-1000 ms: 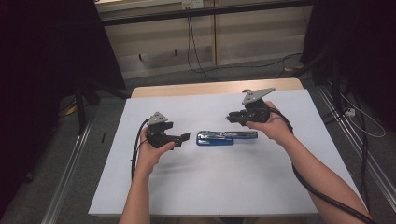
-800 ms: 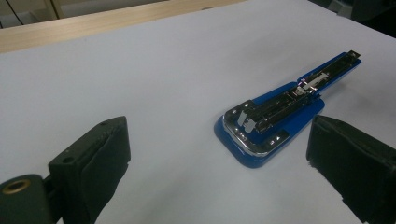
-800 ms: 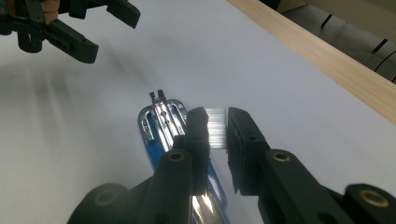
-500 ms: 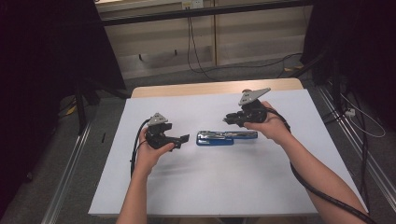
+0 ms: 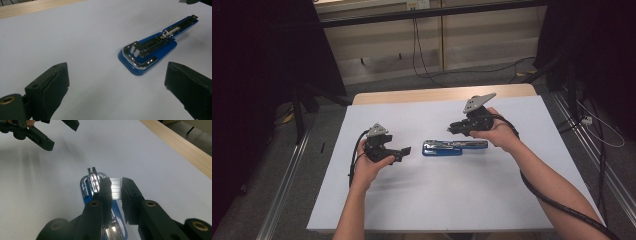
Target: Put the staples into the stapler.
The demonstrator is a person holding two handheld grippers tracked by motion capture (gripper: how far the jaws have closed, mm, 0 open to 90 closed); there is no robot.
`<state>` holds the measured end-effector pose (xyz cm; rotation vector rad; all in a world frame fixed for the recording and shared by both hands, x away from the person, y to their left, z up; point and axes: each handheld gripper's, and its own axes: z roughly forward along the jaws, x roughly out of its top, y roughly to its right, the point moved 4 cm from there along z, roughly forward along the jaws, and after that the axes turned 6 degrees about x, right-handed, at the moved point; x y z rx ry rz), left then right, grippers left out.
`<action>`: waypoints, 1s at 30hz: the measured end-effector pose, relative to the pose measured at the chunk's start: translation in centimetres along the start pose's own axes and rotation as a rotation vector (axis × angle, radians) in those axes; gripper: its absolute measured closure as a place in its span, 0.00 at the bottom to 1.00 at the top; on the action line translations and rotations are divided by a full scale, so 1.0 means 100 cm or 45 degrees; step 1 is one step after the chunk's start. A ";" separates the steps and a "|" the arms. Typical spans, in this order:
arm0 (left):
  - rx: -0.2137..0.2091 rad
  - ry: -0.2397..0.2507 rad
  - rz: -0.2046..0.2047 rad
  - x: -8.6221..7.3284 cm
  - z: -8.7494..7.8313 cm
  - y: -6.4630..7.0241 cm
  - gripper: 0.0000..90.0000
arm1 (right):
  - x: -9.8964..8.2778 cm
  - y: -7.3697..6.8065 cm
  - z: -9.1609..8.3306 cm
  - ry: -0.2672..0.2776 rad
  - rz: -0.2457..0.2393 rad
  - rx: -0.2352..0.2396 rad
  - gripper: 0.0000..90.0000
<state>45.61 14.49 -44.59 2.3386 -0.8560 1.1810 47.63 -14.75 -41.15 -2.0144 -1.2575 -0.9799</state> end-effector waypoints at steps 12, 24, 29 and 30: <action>0.005 -0.009 0.000 -0.005 -0.003 0.001 0.06 | 0.004 -0.001 0.011 -0.002 -0.023 0.044 0.88; 0.006 -0.007 0.002 -0.009 -0.006 0.003 0.06 | 0.007 -0.002 0.016 -0.016 -0.040 0.061 0.88; 0.005 -0.015 0.011 -0.011 -0.006 0.004 0.06 | 0.008 -0.002 0.018 -0.010 -0.039 0.066 0.88; 0.003 -0.015 0.008 -0.011 -0.006 0.004 0.06 | 0.008 -0.003 0.019 -0.010 -0.041 0.066 0.88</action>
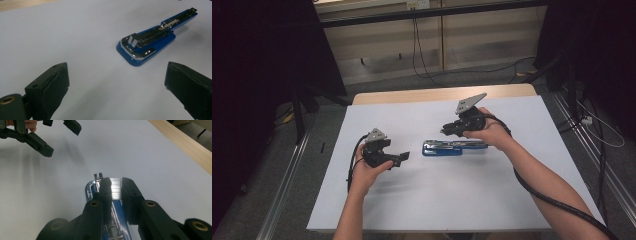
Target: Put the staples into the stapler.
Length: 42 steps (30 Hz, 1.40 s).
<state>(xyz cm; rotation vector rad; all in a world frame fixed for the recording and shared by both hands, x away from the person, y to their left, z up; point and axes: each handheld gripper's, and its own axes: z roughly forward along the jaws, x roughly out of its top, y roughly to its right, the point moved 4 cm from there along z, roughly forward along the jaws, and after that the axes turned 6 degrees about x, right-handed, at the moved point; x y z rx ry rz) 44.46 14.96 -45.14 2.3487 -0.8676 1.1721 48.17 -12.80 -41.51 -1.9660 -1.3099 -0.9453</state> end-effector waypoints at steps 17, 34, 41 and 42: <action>0.010 0.029 -0.019 -0.002 -0.006 -0.004 0.06 | 0.003 0.000 0.017 -0.024 -0.024 0.036 0.88; 0.016 0.030 -0.027 -0.003 -0.007 -0.006 0.06 | 0.005 0.000 0.035 -0.066 -0.055 0.072 0.88; 0.015 0.031 -0.019 -0.003 -0.008 -0.007 0.06 | 0.002 0.000 0.042 -0.089 -0.066 0.083 0.88; 0.013 0.033 -0.022 -0.003 -0.008 -0.007 0.06 | 0.002 0.000 0.044 -0.089 -0.070 0.086 0.88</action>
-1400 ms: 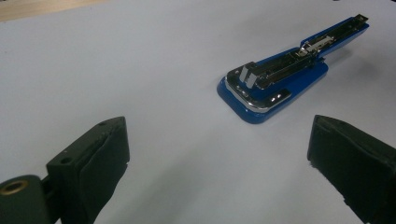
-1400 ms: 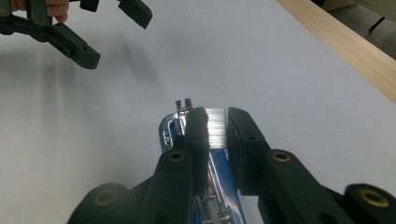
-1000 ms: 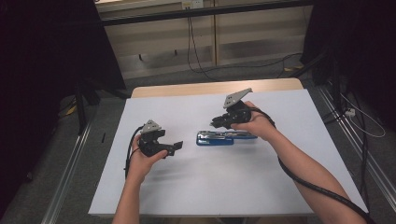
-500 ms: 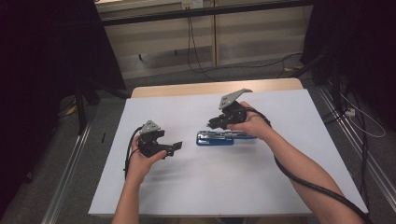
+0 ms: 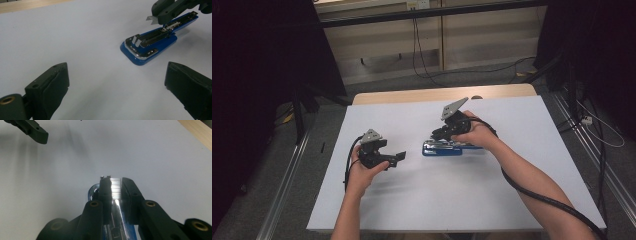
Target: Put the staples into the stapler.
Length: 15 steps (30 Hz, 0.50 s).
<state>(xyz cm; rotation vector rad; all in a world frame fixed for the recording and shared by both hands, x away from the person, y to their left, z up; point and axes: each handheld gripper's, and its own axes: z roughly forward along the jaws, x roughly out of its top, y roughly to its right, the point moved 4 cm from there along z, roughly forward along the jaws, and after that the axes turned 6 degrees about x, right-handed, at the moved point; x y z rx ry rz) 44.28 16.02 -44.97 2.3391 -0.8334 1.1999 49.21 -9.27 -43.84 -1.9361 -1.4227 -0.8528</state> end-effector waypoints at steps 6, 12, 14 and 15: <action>0.000 0.002 -0.011 0.000 -0.001 -0.001 0.06 | -0.003 0.000 0.006 -0.021 -0.010 0.021 0.88; 0.000 0.005 -0.011 0.000 -0.001 -0.001 0.06 | -0.003 0.000 0.009 -0.033 -0.015 0.032 0.88; 0.001 0.004 -0.004 0.000 -0.001 -0.001 0.06 | -0.003 0.000 0.010 -0.037 -0.021 0.038 0.88; 0.001 0.005 -0.005 0.000 -0.001 -0.001 0.06 | -0.003 0.000 0.011 -0.041 -0.021 0.038 0.88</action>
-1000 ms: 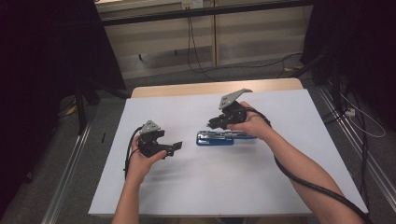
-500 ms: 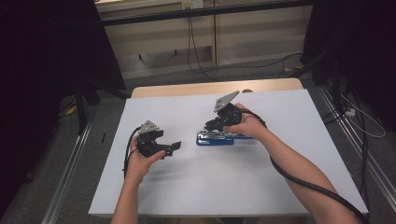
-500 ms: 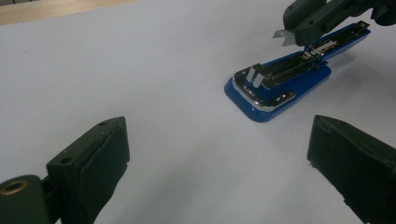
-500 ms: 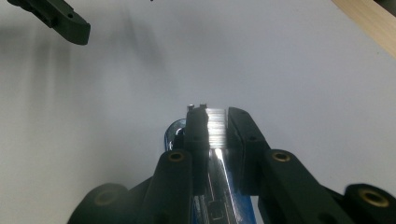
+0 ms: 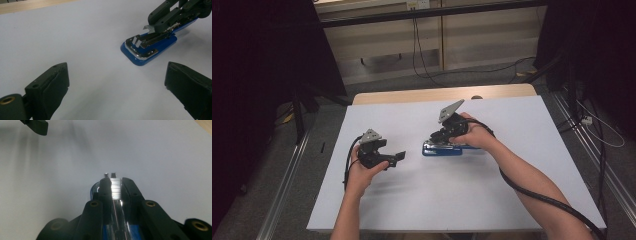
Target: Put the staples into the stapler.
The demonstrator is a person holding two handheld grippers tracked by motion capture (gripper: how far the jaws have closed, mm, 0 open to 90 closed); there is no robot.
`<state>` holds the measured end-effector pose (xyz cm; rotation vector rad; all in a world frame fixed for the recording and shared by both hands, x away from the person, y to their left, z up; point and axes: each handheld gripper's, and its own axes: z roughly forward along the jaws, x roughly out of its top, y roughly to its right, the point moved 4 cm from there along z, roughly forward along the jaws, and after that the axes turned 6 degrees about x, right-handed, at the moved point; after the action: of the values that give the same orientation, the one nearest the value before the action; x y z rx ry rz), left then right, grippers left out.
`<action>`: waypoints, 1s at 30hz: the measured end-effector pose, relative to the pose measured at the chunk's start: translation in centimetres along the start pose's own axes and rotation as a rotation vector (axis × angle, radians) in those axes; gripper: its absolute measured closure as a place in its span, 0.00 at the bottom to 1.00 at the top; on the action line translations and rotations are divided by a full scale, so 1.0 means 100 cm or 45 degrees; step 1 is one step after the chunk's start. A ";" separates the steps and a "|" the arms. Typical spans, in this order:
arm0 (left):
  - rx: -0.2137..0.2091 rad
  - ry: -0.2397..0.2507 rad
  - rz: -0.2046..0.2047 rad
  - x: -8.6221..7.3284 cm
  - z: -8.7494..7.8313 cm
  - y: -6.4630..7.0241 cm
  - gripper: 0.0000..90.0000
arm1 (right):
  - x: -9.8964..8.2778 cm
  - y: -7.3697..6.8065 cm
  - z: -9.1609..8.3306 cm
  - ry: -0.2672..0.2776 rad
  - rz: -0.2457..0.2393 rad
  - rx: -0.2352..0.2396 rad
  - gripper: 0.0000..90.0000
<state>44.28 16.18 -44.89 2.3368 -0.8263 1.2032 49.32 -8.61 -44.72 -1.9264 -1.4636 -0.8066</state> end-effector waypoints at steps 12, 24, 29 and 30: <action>-0.002 0.010 -0.010 0.000 -0.001 -0.001 0.06 | 0.003 0.000 0.008 -0.027 -0.021 0.015 0.88; -0.002 0.012 -0.008 0.000 -0.002 -0.002 0.06 | 0.000 0.001 0.008 -0.032 -0.030 0.023 0.88; -0.001 0.013 -0.012 0.000 -0.002 -0.002 0.06 | -0.001 0.000 0.009 -0.040 -0.036 0.027 0.88; -0.001 0.012 -0.009 0.000 -0.002 -0.002 0.06 | -0.001 0.000 0.009 -0.040 -0.037 0.026 0.88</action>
<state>44.34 16.44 -44.79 2.3297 -0.8149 1.2103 49.44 -7.97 -45.39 -1.9147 -1.5159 -0.7746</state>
